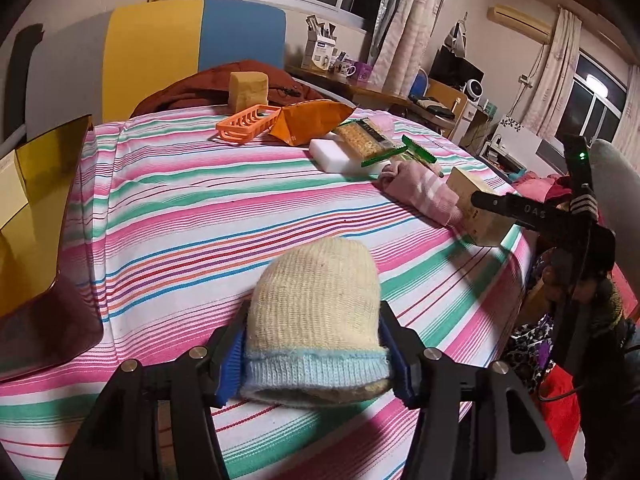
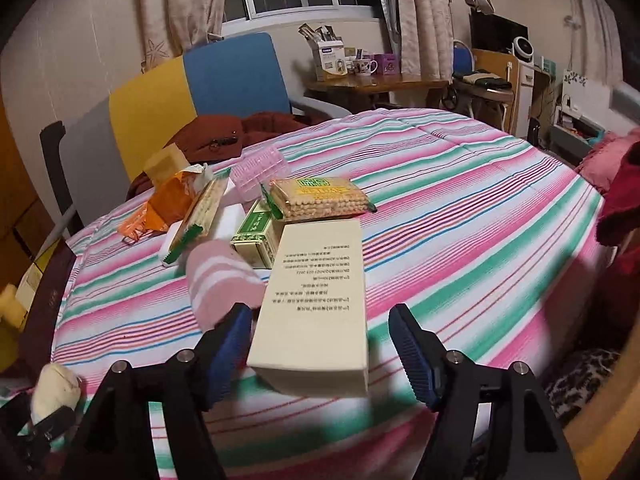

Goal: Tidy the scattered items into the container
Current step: 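Lift the sock with the left tool while the right tool lifts the box, then lower sock and box into the gold tray and open both tools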

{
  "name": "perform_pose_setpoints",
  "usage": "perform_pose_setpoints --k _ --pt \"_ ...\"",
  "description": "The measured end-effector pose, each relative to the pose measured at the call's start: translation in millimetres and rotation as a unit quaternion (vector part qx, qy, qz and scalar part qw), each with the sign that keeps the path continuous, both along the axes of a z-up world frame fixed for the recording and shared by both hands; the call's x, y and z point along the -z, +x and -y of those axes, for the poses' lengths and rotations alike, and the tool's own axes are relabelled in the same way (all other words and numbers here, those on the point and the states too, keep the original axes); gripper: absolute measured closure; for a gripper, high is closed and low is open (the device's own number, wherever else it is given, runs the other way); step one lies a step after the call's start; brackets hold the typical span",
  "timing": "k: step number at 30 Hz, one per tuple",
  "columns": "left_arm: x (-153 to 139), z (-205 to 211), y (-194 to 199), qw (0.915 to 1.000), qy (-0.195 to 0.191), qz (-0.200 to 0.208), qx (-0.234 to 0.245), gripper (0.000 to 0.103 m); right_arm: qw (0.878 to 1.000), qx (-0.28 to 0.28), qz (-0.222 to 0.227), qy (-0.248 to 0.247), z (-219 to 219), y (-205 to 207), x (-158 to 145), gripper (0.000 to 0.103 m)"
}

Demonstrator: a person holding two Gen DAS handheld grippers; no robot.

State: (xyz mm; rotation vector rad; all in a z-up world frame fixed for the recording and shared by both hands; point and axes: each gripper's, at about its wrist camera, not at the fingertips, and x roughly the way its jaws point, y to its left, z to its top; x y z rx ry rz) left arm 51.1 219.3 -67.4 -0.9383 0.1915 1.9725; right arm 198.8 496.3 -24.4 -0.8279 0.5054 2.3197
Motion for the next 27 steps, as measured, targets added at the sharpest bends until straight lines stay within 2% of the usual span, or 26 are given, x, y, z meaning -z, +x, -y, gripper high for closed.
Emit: perform_pose_setpoints --k 2,3,7,12,17,22,27 --pt "0 -1 1 1.0 0.0 -0.007 -0.001 0.044 1.0 0.003 0.01 0.011 2 -3 3 0.049" --pt "0 -1 2 0.9999 -0.001 -0.011 -0.001 0.045 1.0 0.003 0.016 0.016 3 -4 4 0.051" --pt "-3 2 4 0.9999 0.011 -0.009 0.004 0.046 0.999 -0.001 0.024 0.023 9 -1 1 0.052" --pt "-15 10 5 0.9995 0.029 -0.01 0.004 0.046 1.0 -0.005 -0.001 0.012 14 13 -12 0.052" --pt "-35 35 -4 0.998 0.056 -0.006 -0.027 0.046 0.999 -0.028 -0.033 0.01 29 17 -37 0.052" --pt "-63 79 -29 0.9929 0.083 -0.011 -0.085 0.046 0.993 -0.101 -0.06 0.009 68 -16 -61 0.052" --pt "-76 133 -65 0.9817 0.079 -0.025 -0.171 0.046 0.976 -0.205 -0.077 -0.019 124 -81 -72 0.052"
